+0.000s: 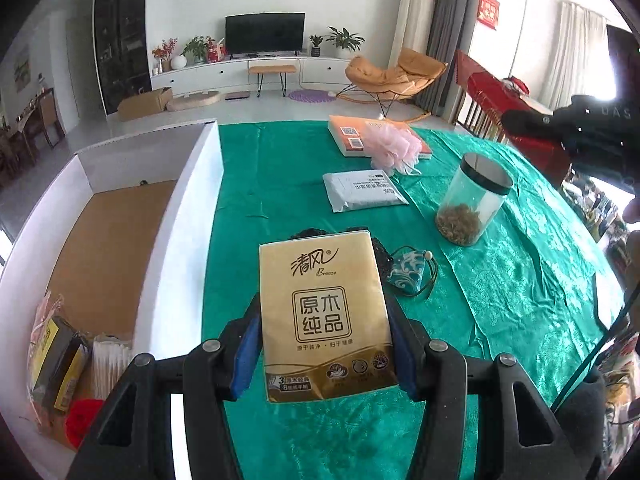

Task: Organize soft objects
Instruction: 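Carry the tissue pack and snack bag into the white box and release both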

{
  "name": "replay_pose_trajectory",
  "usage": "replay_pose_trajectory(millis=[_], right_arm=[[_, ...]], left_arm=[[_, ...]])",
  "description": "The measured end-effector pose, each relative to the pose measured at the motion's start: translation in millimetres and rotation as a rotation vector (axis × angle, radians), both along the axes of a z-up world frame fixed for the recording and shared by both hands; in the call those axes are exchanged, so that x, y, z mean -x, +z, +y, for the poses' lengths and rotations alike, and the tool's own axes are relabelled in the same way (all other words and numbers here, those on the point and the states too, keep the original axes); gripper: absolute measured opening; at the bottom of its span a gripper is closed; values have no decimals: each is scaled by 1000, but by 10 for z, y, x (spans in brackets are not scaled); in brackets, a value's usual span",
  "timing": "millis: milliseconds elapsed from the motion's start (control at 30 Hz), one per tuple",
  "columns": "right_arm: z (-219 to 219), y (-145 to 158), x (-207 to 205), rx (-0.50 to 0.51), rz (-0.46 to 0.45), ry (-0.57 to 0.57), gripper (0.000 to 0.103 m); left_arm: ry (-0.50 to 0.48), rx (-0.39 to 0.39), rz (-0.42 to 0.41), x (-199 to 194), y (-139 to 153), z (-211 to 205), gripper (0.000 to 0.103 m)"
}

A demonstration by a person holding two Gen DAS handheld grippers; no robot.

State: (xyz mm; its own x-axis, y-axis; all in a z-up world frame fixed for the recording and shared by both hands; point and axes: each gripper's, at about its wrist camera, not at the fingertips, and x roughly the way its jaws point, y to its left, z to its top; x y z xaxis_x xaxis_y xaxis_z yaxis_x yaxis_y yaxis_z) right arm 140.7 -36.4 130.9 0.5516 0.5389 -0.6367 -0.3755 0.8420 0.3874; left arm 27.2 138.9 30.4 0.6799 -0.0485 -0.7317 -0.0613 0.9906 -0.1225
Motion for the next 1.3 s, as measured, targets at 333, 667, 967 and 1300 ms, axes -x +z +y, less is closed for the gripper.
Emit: replay_pose_trajectory(millis=[333, 667, 967, 1300], right_arm=[[1841, 140, 803, -153, 66, 430, 22], [1642, -335, 978, 125, -114, 338, 79], [120, -1561, 759, 452, -69, -95, 79], [-557, -1778, 653, 410, 57, -295, 80]], left_arm=[[404, -20, -13, 820, 149, 1641, 81], [479, 32, -71, 956, 18, 1654, 103], [-38, 146, 5, 391, -216, -149, 103], [-112, -81, 144, -320, -1226, -764, 103]])
